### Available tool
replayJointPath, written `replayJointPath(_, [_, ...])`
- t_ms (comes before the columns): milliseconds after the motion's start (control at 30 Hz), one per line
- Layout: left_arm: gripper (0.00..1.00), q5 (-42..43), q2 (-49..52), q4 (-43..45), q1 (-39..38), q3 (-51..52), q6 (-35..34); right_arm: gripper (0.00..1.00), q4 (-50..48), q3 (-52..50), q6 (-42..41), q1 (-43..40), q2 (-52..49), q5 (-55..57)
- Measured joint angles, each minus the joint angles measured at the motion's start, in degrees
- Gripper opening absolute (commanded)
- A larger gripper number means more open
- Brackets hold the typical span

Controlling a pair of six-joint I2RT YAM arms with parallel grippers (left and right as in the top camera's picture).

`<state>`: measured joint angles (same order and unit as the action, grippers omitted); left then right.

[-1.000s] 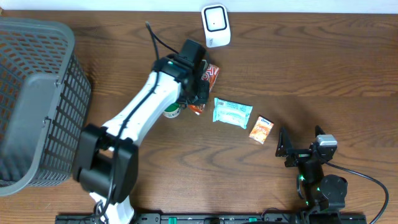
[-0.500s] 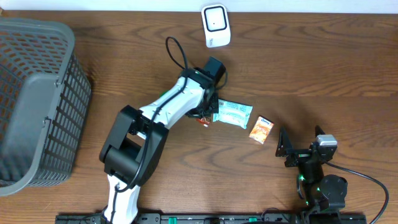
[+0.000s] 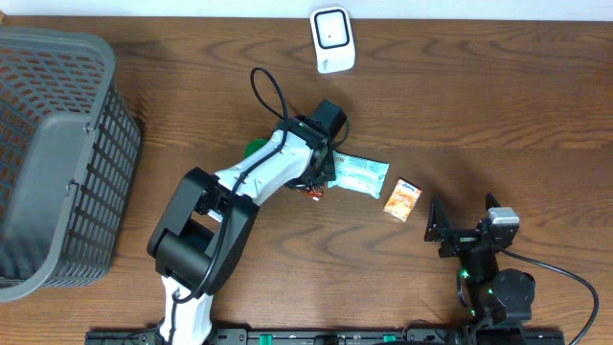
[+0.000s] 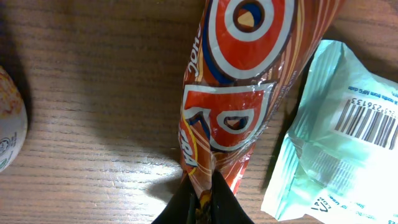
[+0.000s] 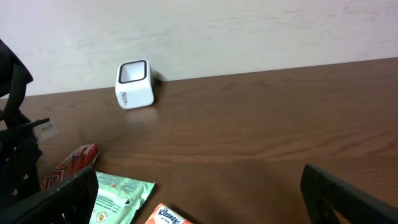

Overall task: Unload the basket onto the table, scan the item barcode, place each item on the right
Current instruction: 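Lower the TOP bar onto the table left of the wipes, release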

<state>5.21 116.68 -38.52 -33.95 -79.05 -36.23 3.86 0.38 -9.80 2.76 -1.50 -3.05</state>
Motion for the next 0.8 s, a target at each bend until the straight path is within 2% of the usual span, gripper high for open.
replayJointPath(300, [0.07, 0.4, -0.3, -0.7, 0.1, 0.3, 0.0, 0.99, 0.0, 0.0, 0.0, 0.0, 0.0, 0.0])
replayJointPath(500, [0.08, -2.7, -2.8, -2.2, 0.0, 2.3, 0.0, 0.99, 0.0, 0.0, 0.0, 0.0, 0.0, 0.0])
replayJointPath(667, [0.29, -5.9, -8.5, -2.4, 0.0, 2.9, -0.2, 0.99, 0.0, 0.0, 0.0, 0.0, 0.0, 0.0])
replayJointPath(767, [0.48, -7.2, -13.4, -2.3, 0.0, 2.8, -0.4, 0.99, 0.0, 0.0, 0.0, 0.0, 0.0, 0.0])
replayJointPath(800, [0.60, -7.3, -14.7, -2.3, 0.0, 2.8, -0.7, 0.99, 0.0, 0.0, 0.0, 0.0, 0.0, 0.0])
